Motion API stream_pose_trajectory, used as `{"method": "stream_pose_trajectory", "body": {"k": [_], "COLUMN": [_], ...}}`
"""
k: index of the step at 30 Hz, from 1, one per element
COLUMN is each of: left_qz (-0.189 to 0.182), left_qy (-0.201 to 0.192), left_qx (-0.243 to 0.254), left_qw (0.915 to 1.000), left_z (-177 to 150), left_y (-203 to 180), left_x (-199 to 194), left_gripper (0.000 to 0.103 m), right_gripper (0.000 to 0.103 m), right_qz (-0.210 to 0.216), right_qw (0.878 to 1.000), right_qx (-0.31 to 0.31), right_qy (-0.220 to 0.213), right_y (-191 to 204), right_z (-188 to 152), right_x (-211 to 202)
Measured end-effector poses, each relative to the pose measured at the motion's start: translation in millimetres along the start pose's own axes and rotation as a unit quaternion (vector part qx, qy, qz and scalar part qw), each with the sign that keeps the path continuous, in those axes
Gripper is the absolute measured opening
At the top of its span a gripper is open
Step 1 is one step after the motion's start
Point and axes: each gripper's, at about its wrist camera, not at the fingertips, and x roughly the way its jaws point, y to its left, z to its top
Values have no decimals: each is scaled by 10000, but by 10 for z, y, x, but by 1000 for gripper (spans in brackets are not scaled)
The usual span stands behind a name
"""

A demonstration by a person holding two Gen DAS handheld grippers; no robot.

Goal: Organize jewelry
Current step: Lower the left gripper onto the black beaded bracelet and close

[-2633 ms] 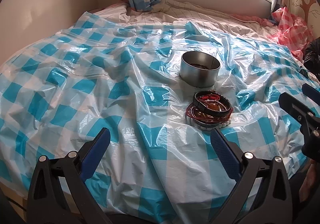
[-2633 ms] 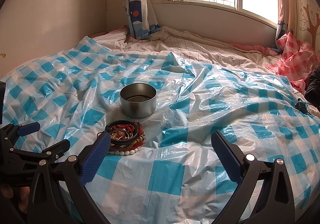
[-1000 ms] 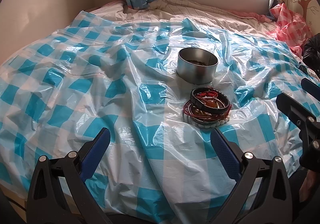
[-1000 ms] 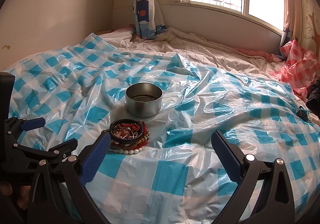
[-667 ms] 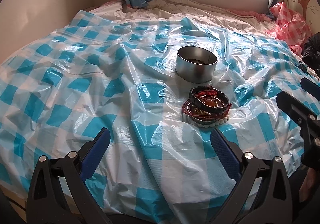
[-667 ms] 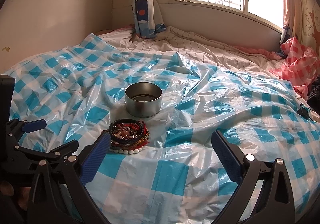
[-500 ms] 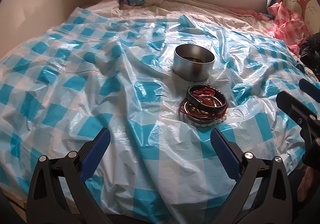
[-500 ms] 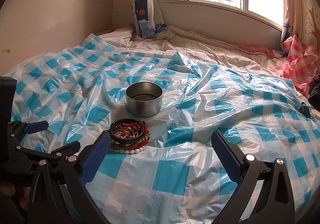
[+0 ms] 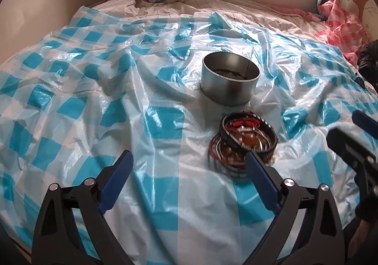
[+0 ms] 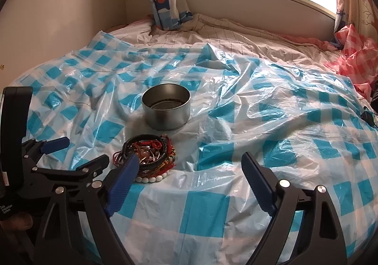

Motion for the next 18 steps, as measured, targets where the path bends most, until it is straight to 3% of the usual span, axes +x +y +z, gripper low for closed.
{"method": "stream_pose_trajectory", "body": {"k": [5,12,18], "left_qz": [-124,-352,-634], "left_qy": [55,136,352], "left_qx": [-28,-72,-146], "left_qw": [9999,9993,9973], "left_z": [108,235,245], "left_y": [-14,-113,-161], "left_x": [149,351,540], "left_gripper": [74,66,41], "right_gripper": [85,86,88], "right_qz": [-2,47,74], "right_qw": [9997,9997,9995], "right_qx": [215,204,288], "right_qy": [108,147,142], "right_y": [-91,-87,-108], "right_z": [15,25,29], "right_x": [60,107,118]}}
